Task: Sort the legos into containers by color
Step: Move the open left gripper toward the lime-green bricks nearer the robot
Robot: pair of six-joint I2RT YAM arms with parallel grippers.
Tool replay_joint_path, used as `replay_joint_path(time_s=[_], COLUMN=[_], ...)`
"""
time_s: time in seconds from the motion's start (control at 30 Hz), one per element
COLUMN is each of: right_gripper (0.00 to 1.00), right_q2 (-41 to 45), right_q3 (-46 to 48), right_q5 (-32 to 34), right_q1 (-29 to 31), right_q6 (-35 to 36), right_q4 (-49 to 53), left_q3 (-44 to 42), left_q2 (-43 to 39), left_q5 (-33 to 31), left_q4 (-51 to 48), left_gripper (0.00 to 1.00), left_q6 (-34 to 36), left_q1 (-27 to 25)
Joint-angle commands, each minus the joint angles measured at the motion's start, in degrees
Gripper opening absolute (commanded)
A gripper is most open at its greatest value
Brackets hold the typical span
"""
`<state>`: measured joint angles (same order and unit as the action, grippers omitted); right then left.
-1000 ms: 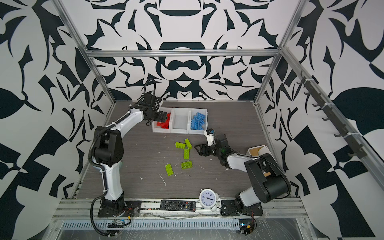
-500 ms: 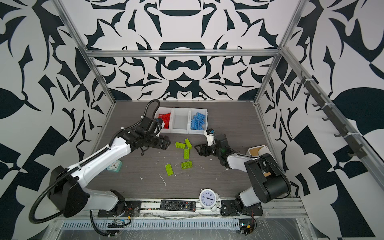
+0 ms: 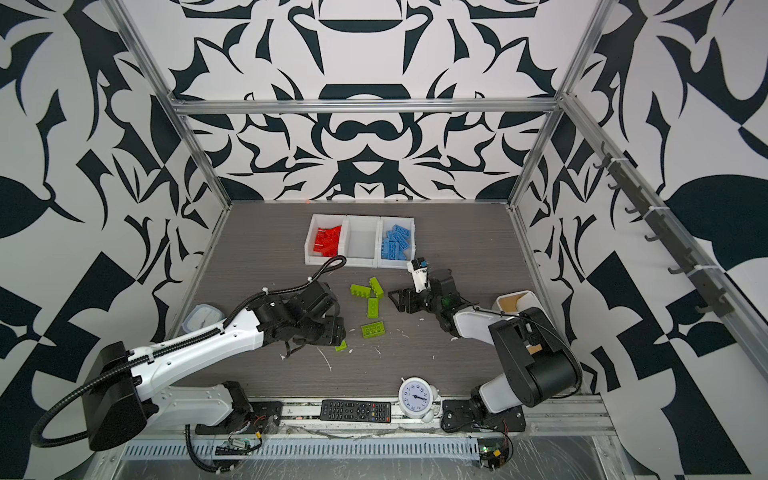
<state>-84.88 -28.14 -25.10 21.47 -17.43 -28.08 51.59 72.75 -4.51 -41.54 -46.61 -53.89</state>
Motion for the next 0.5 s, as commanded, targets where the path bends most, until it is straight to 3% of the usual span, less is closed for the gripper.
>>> replay_joint_path(time_s=[0.0,0.47], right_gripper=[0.79,0.79], right_q2=[1.8,1.0], right_q3=[-1.5,-1.8], right_q5=[-0.6,-0.6], right_q1=[0.2,0.3], right_q6=[0.8,1.3], right_q4=[-0.8,-0.7], left_q3=[-1.1,-3.5], left_q2=[2.4,11.4], left_q5=[-0.7,-0.5], left_q4=[-0.8,8.3], left_gripper=[0.80,0.81], left_q6=[-4.5,-2.8], left_q1=[-0.5,-1.0])
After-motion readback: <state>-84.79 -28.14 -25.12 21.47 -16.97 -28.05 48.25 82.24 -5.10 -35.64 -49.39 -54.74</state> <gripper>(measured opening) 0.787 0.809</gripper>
